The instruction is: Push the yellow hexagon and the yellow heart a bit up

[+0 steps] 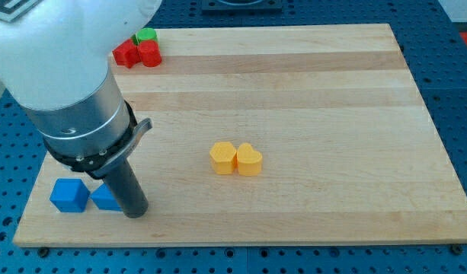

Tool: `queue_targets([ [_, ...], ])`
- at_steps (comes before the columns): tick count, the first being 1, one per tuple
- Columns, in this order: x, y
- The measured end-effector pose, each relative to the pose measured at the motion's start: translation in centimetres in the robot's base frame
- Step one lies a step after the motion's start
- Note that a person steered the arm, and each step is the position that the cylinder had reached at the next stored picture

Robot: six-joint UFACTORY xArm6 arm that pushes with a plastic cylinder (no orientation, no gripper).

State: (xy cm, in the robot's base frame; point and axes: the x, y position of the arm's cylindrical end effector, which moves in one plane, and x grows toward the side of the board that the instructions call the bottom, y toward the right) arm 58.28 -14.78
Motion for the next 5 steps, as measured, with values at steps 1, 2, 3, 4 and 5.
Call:
queue_targets([
  [1, 0.0, -0.4],
  [2, 0.0, -0.4],
  [3, 0.1, 1.5],
  [4, -0.1, 6.5],
  [5, -0.9, 10.9],
])
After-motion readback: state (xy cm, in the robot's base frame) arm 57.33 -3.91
